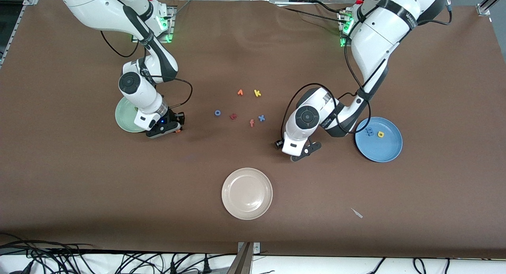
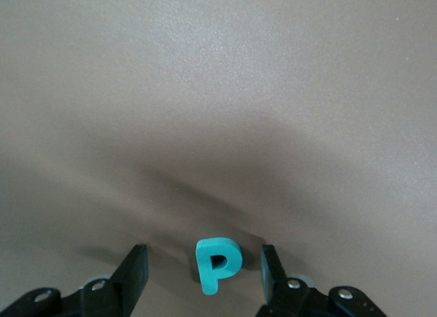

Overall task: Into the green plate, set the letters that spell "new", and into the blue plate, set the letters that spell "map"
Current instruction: 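Drop the e on the green plate while the left gripper grasps the P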

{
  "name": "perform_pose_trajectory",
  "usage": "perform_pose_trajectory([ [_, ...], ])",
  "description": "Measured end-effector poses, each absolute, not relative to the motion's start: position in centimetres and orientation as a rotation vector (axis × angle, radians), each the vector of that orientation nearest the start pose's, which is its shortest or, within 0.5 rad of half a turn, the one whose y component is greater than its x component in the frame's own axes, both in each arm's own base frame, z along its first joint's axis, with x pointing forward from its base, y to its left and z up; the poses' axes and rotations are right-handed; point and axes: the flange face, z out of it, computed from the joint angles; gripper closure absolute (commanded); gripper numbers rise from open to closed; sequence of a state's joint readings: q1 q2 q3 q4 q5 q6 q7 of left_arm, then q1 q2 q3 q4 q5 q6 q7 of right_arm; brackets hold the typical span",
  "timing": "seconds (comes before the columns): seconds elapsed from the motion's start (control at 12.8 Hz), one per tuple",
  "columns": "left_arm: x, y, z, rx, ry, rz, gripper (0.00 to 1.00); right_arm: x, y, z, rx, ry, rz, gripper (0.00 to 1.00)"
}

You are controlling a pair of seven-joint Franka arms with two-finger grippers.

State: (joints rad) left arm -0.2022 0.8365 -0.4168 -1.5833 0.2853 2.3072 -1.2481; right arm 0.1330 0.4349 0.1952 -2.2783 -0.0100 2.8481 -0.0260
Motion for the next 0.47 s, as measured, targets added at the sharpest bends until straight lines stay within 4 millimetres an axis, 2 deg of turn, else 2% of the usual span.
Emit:
perform_pose_trajectory([
  [0.23,58.8,-36.5,17.2,-3.033,-0.942,0.154,0.45,51.7,17.8,18.2,-2.999,-0.528,-0.165,0.89],
  [0.31,58.9,-36.6,17.3,-3.026,-0.972,0.151,0.50,51.9,17.8,18.8,-3.006,-0.538,-0.125,0.89],
  [0.47,58.8,-37.1,17.5,-3.015,-1.013,0.148,0.59,52.6,16.9,21.7,-3.030,-0.586,0.003,0.89],
])
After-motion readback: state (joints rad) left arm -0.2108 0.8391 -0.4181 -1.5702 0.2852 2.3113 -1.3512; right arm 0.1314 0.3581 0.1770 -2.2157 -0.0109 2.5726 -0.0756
